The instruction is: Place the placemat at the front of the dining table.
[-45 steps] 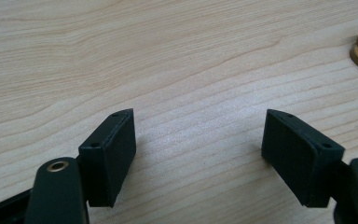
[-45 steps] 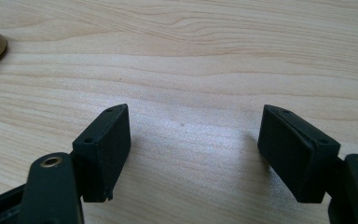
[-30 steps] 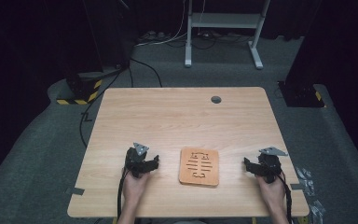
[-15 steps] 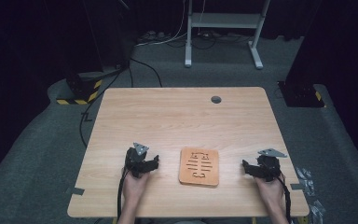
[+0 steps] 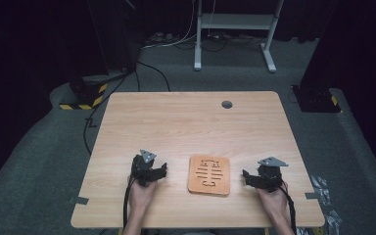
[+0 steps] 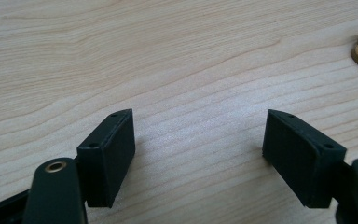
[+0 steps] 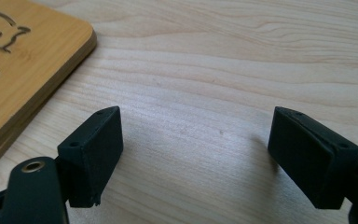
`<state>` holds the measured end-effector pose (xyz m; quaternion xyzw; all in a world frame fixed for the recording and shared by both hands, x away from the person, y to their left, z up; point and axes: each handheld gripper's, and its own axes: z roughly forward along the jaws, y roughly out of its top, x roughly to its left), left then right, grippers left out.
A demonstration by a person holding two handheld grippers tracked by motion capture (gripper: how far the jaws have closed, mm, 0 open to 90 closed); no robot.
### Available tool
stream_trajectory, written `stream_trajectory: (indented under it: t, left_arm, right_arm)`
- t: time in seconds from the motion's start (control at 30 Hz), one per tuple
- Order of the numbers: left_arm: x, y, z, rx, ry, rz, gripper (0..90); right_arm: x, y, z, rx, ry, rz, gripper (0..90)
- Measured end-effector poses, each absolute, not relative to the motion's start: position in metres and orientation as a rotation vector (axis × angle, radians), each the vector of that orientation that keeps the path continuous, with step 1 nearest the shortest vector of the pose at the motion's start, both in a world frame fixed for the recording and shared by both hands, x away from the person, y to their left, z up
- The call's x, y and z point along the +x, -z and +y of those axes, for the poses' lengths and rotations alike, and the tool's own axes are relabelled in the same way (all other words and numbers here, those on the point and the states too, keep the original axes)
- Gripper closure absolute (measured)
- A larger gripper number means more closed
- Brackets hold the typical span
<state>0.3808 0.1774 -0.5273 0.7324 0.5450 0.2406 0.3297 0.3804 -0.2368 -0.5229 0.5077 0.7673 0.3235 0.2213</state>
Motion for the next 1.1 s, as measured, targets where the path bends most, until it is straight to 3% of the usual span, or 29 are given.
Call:
stream_trajectory:
  t: [0.23, 0.37, 0.73, 1.1]
  left_arm:
    - [0.378, 0.526, 0.169, 1.927, -0.616, 1.439, 22.8]
    - [0.374, 0.523, 0.159, 1.903, -0.536, 1.414, 23.5]
    - [0.368, 0.520, 0.131, 1.924, -0.464, 1.338, 23.5]
    - [0.367, 0.519, 0.114, 1.918, -0.442, 1.316, 24.3]
  right_arm:
    - [0.380, 0.523, -0.234, 1.407, -0.878, 2.117, 18.1]
    - [0.381, 0.523, -0.236, 1.411, -0.876, 2.133, 17.6]
    - [0.381, 0.523, -0.236, 1.415, -0.878, 2.129, 17.7]
    - [0.381, 0.523, -0.236, 1.415, -0.878, 2.129, 17.7]
